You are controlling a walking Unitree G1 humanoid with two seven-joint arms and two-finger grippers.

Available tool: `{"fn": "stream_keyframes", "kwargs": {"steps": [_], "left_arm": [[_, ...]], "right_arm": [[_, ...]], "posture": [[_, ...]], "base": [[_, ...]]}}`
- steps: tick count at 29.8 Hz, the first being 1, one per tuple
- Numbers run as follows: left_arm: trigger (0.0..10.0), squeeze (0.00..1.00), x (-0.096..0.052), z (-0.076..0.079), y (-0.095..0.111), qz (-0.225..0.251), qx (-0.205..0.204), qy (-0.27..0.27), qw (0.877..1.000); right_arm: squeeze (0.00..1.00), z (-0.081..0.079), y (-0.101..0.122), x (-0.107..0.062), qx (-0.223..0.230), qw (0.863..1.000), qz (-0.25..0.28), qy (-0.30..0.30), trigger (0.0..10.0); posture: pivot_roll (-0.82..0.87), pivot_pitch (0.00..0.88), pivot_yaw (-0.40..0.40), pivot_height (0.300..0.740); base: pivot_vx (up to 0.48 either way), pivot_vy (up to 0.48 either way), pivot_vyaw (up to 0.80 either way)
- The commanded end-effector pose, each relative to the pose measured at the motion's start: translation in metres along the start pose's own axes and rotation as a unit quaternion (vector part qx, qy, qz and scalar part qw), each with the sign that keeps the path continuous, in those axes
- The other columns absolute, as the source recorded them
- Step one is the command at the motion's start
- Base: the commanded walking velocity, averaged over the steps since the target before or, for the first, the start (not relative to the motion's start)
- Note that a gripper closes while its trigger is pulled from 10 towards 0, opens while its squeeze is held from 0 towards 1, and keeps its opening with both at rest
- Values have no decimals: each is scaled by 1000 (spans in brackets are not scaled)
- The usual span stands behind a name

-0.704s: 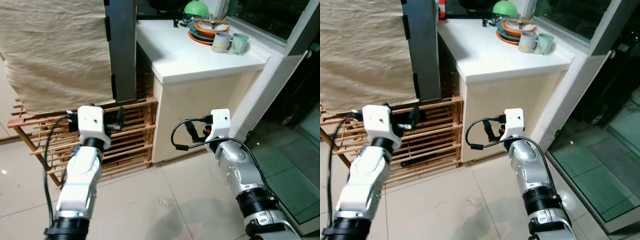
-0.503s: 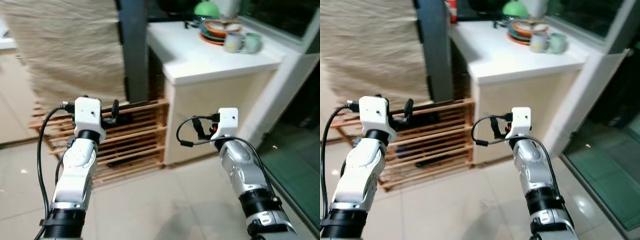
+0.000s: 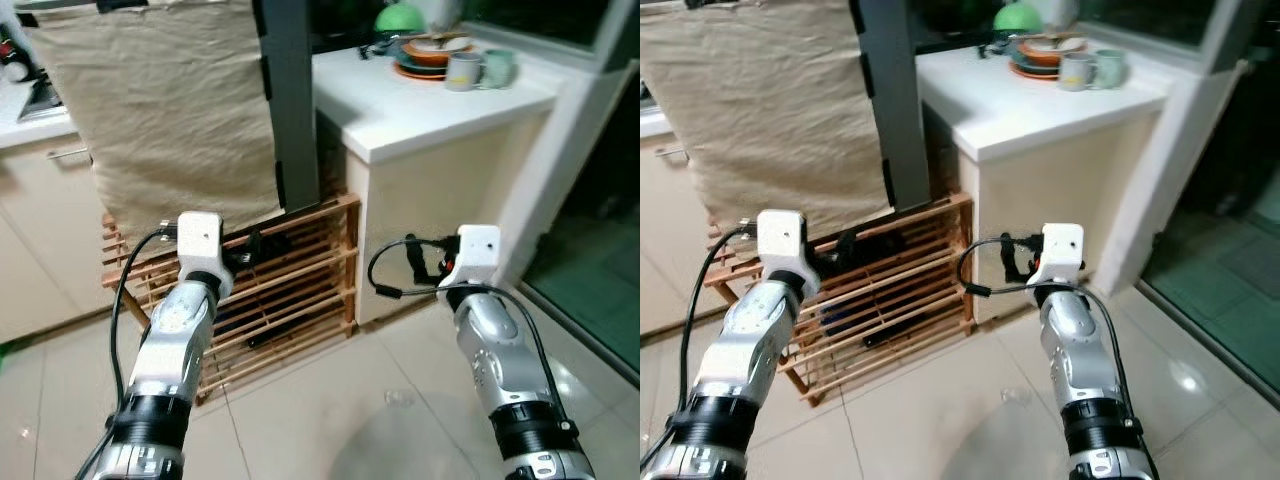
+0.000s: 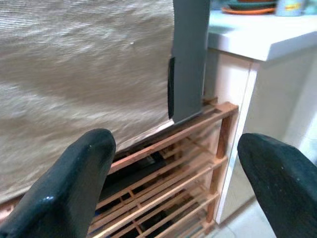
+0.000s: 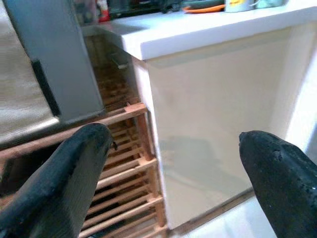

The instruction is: Restocking fridge

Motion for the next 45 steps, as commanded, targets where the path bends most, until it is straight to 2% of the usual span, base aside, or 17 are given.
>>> {"fn": "stream_keyframes", "kwargs": {"steps": [1,6,9,11,13,17,21,26,30,33,36,39,45], "left_arm": [[10000,0,5,2,3,4,-7,-11,1000],[10000,0,8,4,3,3,-3,-21,1000],[10000,0,6,8,-1,1,-9,-41,999],[10000,0,6,8,-1,1,-9,-41,999],[10000,0,4,8,-5,-3,-20,-42,999],[10000,0,2,6,-6,5,-36,-36,999],[10000,0,-1,5,-4,15,-42,-43,998],[10000,0,-3,6,-1,26,-10,-57,998],[10000,0,-5,8,8,51,-19,-61,997],[10000,0,-9,8,19,75,-36,-63,994],[10000,0,-11,10,21,81,-36,-70,994],[10000,0,-11,11,18,80,-1,-77,994],[10000,0,-9,11,25,85,1,-76,993]], "right_arm": [[24,-2,12,1,-14,1000,23,2,10000],[20,-6,13,0,-33,999,29,6,10000],[16,-13,11,-12,-49,997,35,40,10000],[16,-13,11,-12,-49,997,35,40,10000],[20,-5,5,-25,-44,998,30,36,10000],[20,6,-1,-35,-31,999,21,20,10000],[20,5,2,-34,-25,999,29,18,10000],[24,3,10,-31,13,999,47,18,10000],[24,-2,8,-30,-8,998,41,36,10000],[27,0,15,-26,-3,998,57,23,10000],[27,-1,17,-24,-2,998,60,23,10000],[31,-6,15,-13,-2,998,56,24,10000],[35,-14,14,-5,11,998,50,31,10000]], "posture": [[-199,0,124,740],[-199,0,128,740],[-197,0,129,740],[-197,0,129,740],[-191,0,124,740],[-189,0,126,740],[-188,0,125,740],[-171,0,90,740],[-147,0,72,740],[-136,0,68,740],[-129,0,65,740],[-128,0,62,740],[-115,0,58,740]], "base": [[0,480,-781],[0,480,-313],[0,480,0],[0,480,0],[0,480,0],[0,480,0],[0,475,0],[0,463,0],[0,462,0],[0,470,0],[0,472,0],[0,477,0],[0,480,-485]]}}
Point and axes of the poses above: a point about 5 cm out from each wrist's last joint towards the gripper, its own x axis pointing out of the wrist towards the gripper, its own y axis along the axis of the wrist's last joint, z = x × y, the point moved 1 cm from there along x, pointing out of the wrist towards the gripper, and after that the axes turned 13 degrees about x, right-handed, at the moved point
